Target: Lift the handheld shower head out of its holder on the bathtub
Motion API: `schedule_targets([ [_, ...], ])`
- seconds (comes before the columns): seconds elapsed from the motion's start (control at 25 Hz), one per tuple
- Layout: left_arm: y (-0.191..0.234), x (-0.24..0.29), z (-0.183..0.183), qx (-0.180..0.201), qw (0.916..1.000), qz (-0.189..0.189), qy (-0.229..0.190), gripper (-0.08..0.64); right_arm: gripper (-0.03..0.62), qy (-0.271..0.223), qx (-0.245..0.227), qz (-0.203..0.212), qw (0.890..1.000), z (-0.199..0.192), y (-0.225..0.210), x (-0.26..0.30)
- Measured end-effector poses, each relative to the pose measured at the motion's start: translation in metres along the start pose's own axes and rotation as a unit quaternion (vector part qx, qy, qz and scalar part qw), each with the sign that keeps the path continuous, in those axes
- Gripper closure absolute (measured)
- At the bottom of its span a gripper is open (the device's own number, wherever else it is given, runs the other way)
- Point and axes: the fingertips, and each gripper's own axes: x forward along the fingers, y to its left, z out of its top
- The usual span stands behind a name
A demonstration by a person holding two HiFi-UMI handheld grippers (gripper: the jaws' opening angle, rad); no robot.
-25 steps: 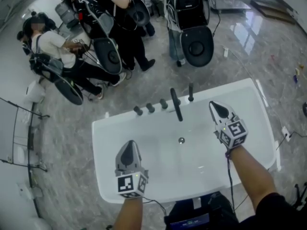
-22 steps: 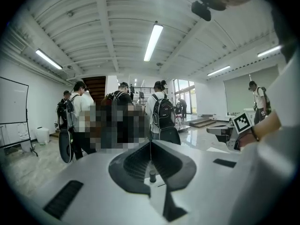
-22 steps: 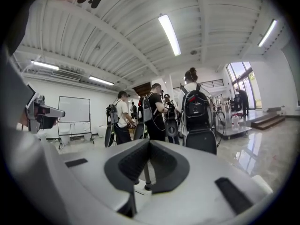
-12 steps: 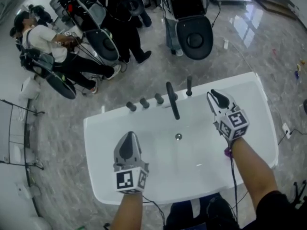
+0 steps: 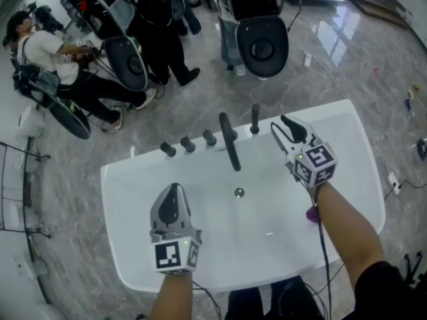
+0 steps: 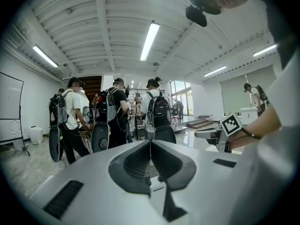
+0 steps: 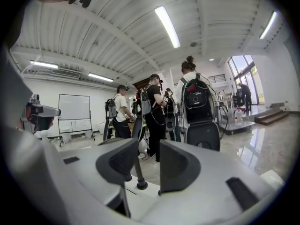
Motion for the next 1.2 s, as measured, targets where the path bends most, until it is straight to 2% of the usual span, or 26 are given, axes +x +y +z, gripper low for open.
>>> schedule_targets([
  [0.28, 0.011, 0.000, -0.014, 0.006, 0.9999, 0.011, 0.005, 0.545, 0.421, -0.002, 0.010, -0.022, 1.000, -0.012, -0.015, 0.025],
  [0.52, 0.016, 0.012, -0.015, 0.008, 0.9999, 0.014, 0.001, 0.545, 0.357, 0.027, 0.022, -0.022, 0.999, -0.037, -0.033, 0.050],
  [0.76, 0.014, 0.016, -0.024, -0.003, 0.9998, 0.017, 0.000, 0.545, 0.342, 0.041, 0.021, -0.022, 0.999, -0.052, -0.047, 0.073],
  [1.0, 0.010, 0.018, -0.038, -0.012, 0.9998, 0.011, 0.012, 0.545, 0.330, 0.050, 0.050, -0.019, 0.997, -0.074, -0.048, 0.092],
  [1.2, 0.024, 0.009, -0.043, -0.029, 0.9991, 0.029, 0.009, 0.545, 0.322, 0.043, 0.052, -0.016, 0.998, -0.074, -0.047, 0.112],
])
